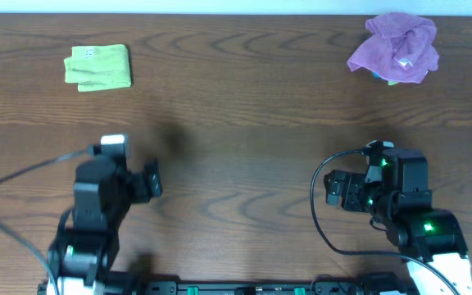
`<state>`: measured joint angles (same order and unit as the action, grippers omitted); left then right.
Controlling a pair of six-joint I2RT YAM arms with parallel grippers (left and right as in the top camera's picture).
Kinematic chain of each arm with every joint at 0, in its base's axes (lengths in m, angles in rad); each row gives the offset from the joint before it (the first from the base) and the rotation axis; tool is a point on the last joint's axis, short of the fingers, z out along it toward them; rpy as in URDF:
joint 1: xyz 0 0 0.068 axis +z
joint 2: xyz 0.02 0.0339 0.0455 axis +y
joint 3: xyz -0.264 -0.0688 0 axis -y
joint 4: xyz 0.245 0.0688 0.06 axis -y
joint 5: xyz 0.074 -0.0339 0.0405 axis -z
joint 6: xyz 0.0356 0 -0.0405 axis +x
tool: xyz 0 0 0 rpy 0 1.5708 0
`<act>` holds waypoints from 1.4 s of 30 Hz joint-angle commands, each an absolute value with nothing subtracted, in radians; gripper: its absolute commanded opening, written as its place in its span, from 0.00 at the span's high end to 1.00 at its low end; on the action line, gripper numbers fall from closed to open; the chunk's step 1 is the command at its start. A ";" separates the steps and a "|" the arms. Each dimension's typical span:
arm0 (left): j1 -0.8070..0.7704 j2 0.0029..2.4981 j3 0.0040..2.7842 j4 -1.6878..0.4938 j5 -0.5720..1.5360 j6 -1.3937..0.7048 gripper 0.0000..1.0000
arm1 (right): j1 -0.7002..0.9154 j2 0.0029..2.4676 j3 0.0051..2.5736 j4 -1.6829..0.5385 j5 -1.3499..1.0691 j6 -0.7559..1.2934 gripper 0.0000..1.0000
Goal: Fold the cloth
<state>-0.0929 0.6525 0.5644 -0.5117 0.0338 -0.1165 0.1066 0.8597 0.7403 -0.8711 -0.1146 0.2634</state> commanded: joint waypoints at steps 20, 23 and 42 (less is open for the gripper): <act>0.026 0.094 0.315 -0.840 0.027 0.117 0.05 | 0.098 0.857 0.737 -0.871 -0.109 0.276 0.01; 0.026 0.059 0.315 -0.889 0.026 0.136 0.05 | 0.098 0.857 0.737 -0.871 -0.109 0.276 0.01; -0.045 0.004 0.314 -0.994 0.023 0.179 0.05 | 0.098 0.857 0.737 -0.872 -0.109 0.276 0.01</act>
